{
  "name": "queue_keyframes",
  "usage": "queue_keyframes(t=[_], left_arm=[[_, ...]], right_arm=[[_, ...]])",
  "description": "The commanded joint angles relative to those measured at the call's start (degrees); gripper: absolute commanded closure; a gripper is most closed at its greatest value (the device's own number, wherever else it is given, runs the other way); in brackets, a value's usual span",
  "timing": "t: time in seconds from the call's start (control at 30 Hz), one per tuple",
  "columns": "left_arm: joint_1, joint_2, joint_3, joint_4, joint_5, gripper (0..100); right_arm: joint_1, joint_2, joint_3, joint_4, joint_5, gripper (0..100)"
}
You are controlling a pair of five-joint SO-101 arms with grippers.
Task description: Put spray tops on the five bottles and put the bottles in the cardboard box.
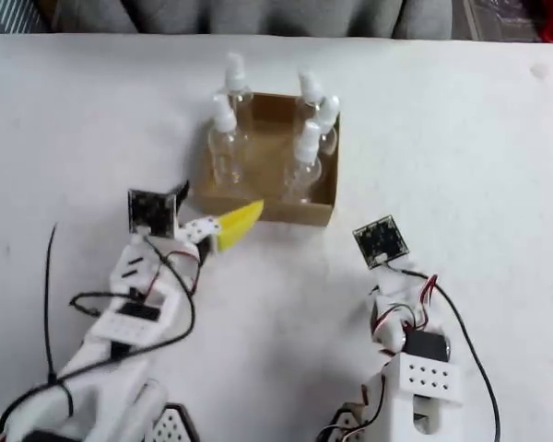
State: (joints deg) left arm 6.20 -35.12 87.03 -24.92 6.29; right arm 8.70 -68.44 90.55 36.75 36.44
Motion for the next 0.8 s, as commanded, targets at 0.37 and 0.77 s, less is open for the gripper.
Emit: queue_keyframes(t=[0.37,0.77], left_arm=[[-9.9,-27.7,4.8,28.9,-0.8,58],[-9.5,-45.1,10.3,48.4,-2.7,58]], right_arm=[[-0.8,-0.2,-0.2,-0.8,0.7,97.9],[-1.0,-0.5,0.1,-0.7,0.2,98.1]])
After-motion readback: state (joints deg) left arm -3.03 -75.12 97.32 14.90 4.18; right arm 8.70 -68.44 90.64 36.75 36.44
